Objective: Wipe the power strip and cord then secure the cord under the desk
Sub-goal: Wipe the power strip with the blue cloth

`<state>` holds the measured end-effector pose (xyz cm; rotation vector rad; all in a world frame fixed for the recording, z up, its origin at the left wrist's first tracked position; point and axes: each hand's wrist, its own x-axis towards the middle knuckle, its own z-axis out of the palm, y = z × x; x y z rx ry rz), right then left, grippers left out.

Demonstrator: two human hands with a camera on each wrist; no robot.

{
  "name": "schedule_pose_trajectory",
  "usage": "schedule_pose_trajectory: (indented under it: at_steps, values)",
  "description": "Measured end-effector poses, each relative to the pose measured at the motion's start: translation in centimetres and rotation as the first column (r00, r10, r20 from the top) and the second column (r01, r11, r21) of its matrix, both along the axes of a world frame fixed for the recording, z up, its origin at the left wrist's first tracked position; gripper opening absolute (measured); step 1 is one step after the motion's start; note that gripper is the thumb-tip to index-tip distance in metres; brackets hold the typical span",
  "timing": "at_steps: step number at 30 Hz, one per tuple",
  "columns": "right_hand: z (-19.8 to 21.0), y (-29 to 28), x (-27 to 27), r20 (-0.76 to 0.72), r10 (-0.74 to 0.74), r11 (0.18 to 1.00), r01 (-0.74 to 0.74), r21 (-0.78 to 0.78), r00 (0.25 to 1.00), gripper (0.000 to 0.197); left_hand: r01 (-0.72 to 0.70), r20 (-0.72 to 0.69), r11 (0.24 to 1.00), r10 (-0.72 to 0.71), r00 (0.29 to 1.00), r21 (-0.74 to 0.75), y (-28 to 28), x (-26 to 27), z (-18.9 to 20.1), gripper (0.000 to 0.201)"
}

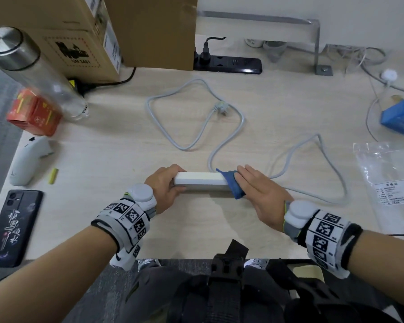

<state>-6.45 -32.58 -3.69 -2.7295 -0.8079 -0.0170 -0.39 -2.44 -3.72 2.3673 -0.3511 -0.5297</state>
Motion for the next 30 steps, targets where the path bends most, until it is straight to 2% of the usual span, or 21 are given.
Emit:
schedule_pose_trajectory:
  at_steps: [4,8,11,13,15,19,22,26,30]
  values:
    - [0.6,3.6,0.7,0.027,0.093,0.995,-0.092,-0.047,0.995,0.053,0.020,-0.005,0.999,-0.020,1.000,0.049,-0.1,0.6,0.2,0.027]
    - [0.6,9.4,2.3,-0.028,0.177,0.983,-0.178,-0.038,0.984,0.053,0.049,-0.035,0.997,-0.047,0.998,0.054,-0.2,0.8,0.0,0.015]
    - [0.7,11.7,3.0,-0.060,0.193,0.981,-0.195,-0.017,0.979,0.052,-0.017,0.006,0.999,0.017,1.000,-0.047,-0.6,0.4,0.2,0.031]
    - [1.0,11.2,3.0,-0.061,0.215,0.976,-0.216,-0.017,0.975,0.052,-0.062,0.003,0.995,0.062,0.998,-0.077,-0.7,0.2,0.4,0.023]
    - [1.0,9.3,2.6,-0.049,0.242,0.970,-0.243,-0.010,0.969,0.052,-0.056,-0.015,0.998,0.055,0.998,-0.026,-0.7,0.2,0.3,0.016]
    - [0.7,2.4,2.0,-0.029,0.226,0.974,-0.226,-0.009,0.974,0.062,-0.032,-0.041,0.997,0.035,0.999,0.073,-0.2,0.6,0.0,0.028]
    - [0.6,-1.6,1.5,-0.065,0.212,0.976,-0.207,0.065,0.975,0.075,-0.037,-0.043,0.996,0.040,0.998,0.084,-0.3,0.3,0.2,0.028]
    - [0.3,-0.6,1.1,-0.006,0.151,0.982,-0.149,0.118,0.988,0.048,-0.022,-0.012,0.998,0.023,1.000,0.063,-0.4,0.3,0.1,0.028]
    - [0.1,3.0,1.6,-0.020,0.096,0.981,-0.091,0.169,0.995,0.043,-0.014,0.033,0.997,0.012,0.999,0.078,-0.6,0.5,-0.5,0.030]
